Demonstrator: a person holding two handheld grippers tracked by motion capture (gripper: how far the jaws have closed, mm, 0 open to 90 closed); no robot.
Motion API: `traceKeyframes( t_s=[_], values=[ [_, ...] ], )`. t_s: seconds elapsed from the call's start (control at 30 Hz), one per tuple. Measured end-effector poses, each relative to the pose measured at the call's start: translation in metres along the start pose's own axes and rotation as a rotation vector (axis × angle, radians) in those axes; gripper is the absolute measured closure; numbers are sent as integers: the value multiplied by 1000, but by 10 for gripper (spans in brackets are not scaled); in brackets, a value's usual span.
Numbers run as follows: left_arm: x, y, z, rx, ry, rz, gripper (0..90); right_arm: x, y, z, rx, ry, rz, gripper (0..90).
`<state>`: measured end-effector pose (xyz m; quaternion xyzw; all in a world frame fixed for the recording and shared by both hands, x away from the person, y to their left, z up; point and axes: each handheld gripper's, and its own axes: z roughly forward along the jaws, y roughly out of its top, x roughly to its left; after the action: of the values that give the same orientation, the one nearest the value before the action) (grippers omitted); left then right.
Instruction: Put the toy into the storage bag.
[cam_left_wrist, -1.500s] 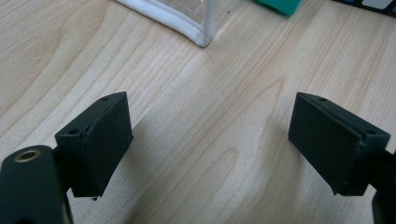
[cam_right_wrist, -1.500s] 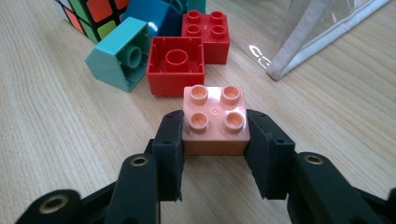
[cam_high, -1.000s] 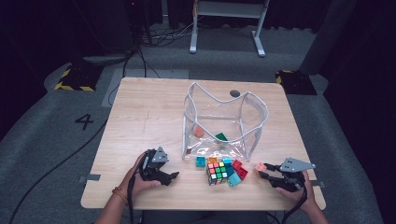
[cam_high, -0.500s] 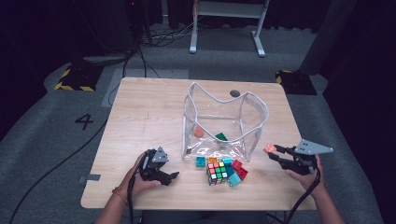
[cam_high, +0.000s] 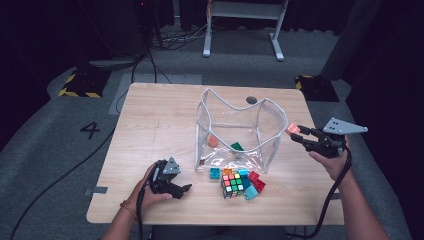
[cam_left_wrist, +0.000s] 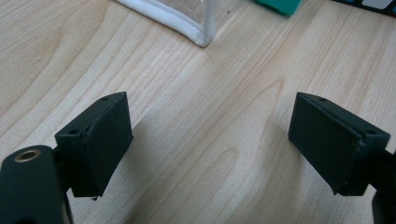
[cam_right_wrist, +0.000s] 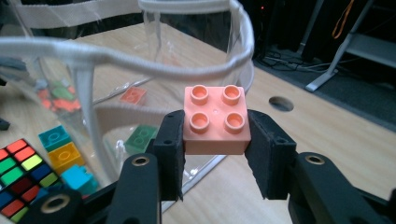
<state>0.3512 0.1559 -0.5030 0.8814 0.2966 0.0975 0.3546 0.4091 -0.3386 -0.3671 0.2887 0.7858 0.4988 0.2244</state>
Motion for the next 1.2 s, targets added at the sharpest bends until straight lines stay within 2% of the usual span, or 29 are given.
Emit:
traceKeyframes(
  t_s=[0.03,0.17,0.3,0.43,0.47,0.5,0.53,0.63,0.7,0.9,1.03,1.1,1.13,1.2],
  values=[
    [0,0,0,0,0,0,136,0,0,0,0,0,0,594],
    [0,0,0,0,0,0,136,-4,21,4,-3,-11,-38,594],
    [0,0,0,0,0,0,136,-7,35,4,-15,-8,-44,595],
    [0,0,0,0,0,0,136,-10,45,6,-24,-10,-58,595],
    [0,0,0,0,0,0,136,-10,48,6,-17,-12,-47,595],
    [0,0,0,1,0,0,136,-11,50,7,-22,-10,-68,595],
    [0,0,0,0,0,1,136,-10,53,7,-17,-9,-54,594],
    [0,0,0,0,0,1,136,-10,58,8,-19,1,-76,595],
    [0,0,0,2,0,3,136,-6,66,13,-8,12,-97,594],
    [0,0,0,0,0,0,136,-1,75,23,5,55,-114,594],
    [0,0,0,0,0,0,136,6,82,38,28,132,-149,594],
    [0,0,0,0,0,0,136,7,84,42,33,143,-152,595],
    [0,0,0,0,0,1,136,9,87,49,49,175,-170,595],
    [0,0,0,2,0,3,136,10,90,57,79,195,-194,595]
  ],
)
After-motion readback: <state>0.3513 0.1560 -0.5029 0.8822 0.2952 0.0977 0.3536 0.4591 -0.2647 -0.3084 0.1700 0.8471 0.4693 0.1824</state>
